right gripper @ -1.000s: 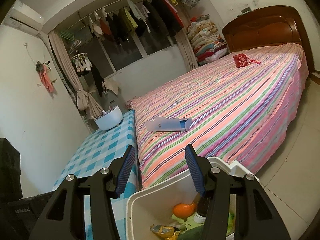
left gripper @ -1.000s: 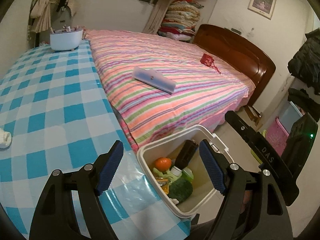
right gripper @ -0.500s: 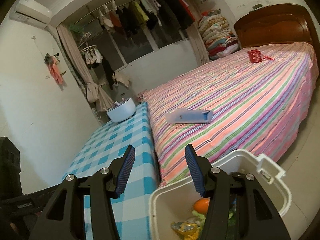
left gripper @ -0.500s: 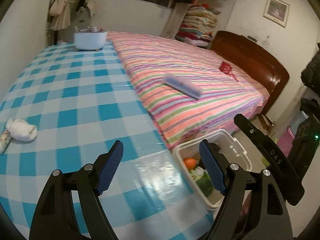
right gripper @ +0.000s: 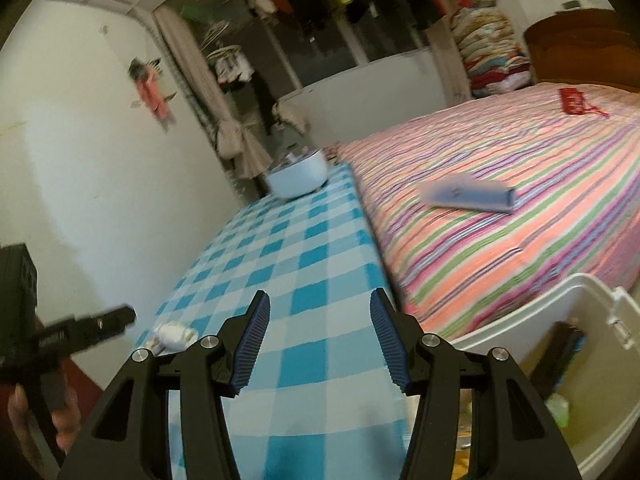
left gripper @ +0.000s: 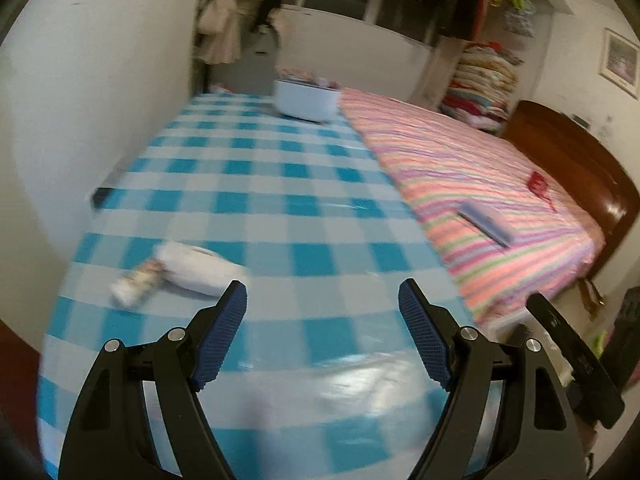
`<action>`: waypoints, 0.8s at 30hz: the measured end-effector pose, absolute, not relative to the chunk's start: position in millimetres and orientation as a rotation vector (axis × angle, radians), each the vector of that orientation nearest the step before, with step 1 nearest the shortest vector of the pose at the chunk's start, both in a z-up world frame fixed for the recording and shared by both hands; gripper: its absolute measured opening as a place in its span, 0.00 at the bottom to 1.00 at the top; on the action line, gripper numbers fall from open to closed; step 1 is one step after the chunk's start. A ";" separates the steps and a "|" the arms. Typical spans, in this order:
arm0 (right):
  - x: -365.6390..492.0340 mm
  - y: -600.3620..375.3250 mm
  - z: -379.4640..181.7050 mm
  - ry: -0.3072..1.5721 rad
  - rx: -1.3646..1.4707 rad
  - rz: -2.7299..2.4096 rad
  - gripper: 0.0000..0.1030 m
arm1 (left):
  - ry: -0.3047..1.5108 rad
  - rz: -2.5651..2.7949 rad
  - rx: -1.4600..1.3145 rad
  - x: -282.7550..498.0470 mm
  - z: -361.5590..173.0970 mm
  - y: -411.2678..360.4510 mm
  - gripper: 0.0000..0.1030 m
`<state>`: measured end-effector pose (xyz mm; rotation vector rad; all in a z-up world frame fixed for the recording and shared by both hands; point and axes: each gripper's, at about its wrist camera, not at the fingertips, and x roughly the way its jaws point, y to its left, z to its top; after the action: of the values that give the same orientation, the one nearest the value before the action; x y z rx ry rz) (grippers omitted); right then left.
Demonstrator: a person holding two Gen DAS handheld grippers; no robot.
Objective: Collect trash
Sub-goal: 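Move both tools back to the table toward the tissue and can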
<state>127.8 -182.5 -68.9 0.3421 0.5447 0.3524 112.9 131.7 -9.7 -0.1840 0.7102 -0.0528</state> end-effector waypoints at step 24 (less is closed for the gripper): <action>228.6 93.0 -102.3 0.784 -0.314 1.013 0.61 | 0.808 -0.042 -0.426 134.9 -48.4 309.1 0.84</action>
<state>228.6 93.0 -102.3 -0.3139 0.7843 1.0128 134.9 309.1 -48.4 -0.4265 0.8081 -0.0421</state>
